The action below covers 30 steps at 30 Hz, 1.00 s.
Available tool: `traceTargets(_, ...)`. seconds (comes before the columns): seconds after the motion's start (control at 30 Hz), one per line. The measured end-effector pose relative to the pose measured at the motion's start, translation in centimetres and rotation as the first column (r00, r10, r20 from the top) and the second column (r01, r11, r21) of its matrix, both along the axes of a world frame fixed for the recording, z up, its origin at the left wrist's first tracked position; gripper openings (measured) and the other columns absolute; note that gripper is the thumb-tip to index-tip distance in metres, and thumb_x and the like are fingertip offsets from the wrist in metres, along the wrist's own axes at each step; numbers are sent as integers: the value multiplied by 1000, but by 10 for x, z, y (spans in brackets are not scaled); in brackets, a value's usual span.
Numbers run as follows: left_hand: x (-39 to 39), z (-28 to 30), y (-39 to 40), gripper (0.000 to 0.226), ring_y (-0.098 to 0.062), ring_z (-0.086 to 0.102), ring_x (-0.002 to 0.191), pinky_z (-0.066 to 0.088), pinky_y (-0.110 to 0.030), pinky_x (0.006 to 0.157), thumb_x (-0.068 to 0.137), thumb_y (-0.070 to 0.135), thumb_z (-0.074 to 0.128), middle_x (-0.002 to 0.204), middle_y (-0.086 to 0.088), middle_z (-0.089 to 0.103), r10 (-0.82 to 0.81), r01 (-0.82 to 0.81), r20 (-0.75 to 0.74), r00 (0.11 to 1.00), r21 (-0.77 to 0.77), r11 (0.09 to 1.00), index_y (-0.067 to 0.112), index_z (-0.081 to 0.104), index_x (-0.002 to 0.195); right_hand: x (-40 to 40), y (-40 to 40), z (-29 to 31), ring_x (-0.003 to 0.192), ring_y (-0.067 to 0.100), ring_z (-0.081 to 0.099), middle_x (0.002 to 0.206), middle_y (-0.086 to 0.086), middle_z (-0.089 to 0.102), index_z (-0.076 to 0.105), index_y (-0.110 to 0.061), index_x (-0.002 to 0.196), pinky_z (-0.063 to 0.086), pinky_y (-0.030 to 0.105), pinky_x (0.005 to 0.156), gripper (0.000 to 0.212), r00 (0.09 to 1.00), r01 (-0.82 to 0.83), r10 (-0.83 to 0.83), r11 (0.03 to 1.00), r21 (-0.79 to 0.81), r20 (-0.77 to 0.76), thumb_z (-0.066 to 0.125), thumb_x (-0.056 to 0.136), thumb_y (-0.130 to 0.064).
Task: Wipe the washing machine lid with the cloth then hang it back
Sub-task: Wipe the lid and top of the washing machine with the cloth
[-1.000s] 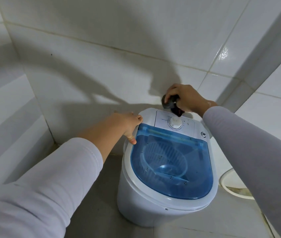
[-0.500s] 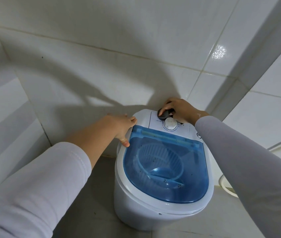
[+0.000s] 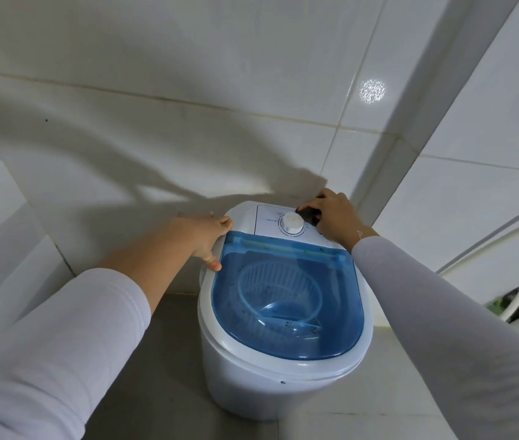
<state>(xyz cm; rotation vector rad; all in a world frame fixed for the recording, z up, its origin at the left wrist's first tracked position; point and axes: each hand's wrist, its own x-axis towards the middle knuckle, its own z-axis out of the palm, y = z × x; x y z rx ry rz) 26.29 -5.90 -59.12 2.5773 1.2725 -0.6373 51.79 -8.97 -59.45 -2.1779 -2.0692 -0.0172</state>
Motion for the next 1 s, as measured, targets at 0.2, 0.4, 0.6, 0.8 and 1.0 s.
traceTargets(0.2,-2,0,-1,99,-23,10,150,21,-47,119,82,41,68,162,1,13,-19,19,6,1000,27,999,11,6,154,-16,-27,-8,108,37,50,120,12,53,60,-24,123,45,38,96,37,986,167,-167,985,33,-6,49,90,-12)
traceTargets(0.4,-6,-5,1,91,-25,26,143,26,-49,115,79,42,71,155,-2,30,20,-22,60,998,47,999,11,22,149,-33,-41,-10,112,34,50,119,9,53,61,-28,122,50,38,88,43,966,254,-254,967,-4,-46,49,87,-4)
traceTargets(0.6,-5,-13,1,90,-26,29,143,28,-52,114,78,45,70,154,-4,32,60,-63,45,997,73,995,14,23,149,-41,-54,-8,106,30,55,116,6,59,65,-31,116,51,39,91,41,985,164,-162,986,-17,63,53,85,-7)
traceTargets(0.8,0,-21,3,91,-27,24,146,25,-57,114,78,45,70,156,-5,30,56,-57,15,998,125,990,14,23,150,-32,-46,41,101,23,60,111,10,69,70,-17,110,42,21,82,43,916,172,-189,982,-78,-355,45,83,5)
traceTargets(1.0,-1,-20,2,90,-27,22,146,22,-60,114,80,44,68,157,-3,28,59,-62,27,998,120,991,15,22,150,-42,-17,34,111,26,59,117,6,68,70,-21,109,44,25,88,45,896,262,-254,965,-29,-363,43,83,3)
